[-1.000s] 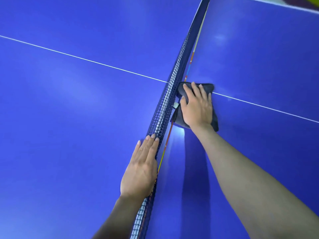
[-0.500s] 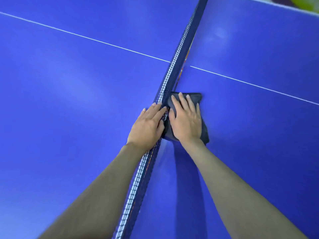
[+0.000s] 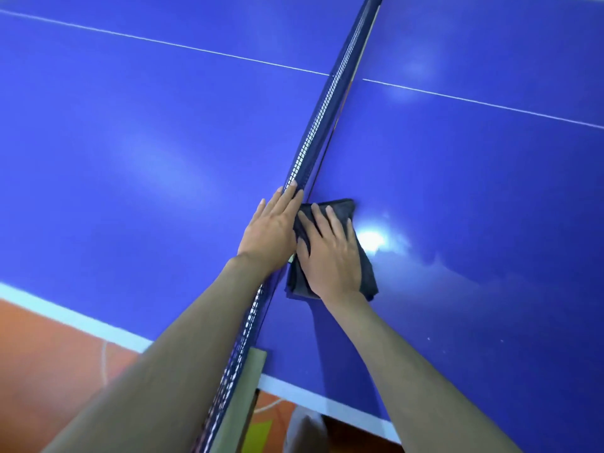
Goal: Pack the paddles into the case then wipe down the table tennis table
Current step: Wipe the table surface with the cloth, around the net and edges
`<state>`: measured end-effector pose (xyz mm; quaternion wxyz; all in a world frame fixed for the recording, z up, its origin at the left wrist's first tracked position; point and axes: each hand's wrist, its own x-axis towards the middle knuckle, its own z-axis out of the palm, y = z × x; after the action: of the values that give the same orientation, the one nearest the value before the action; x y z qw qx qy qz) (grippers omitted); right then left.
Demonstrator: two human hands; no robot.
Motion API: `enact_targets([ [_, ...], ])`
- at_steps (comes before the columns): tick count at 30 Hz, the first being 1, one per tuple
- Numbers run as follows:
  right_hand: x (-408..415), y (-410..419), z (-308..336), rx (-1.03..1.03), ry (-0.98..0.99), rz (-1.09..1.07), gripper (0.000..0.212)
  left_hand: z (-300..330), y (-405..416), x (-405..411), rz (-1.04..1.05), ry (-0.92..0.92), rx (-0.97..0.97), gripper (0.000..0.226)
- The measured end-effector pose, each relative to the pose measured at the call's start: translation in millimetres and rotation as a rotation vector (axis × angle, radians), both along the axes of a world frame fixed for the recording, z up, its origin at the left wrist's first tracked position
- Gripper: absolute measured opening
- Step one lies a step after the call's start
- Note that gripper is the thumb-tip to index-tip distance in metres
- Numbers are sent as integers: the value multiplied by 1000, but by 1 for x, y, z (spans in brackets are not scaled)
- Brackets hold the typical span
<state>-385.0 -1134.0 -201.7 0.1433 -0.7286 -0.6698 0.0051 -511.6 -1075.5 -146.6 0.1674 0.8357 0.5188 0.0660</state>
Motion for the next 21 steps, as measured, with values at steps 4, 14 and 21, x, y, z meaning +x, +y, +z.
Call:
enact_targets([
  [4, -22, -59, 2, -10, 10, 66, 49, 5, -39, -21, -9, -14, -16, 73],
  [14, -60, -202, 2, -13, 29, 109, 49, 20, -85, -63, 49, -107, -54, 85],
  [21, -69, -197, 4, -19, 20, -24, 50, 9, -109, -53, 49, -146, -51, 64],
])
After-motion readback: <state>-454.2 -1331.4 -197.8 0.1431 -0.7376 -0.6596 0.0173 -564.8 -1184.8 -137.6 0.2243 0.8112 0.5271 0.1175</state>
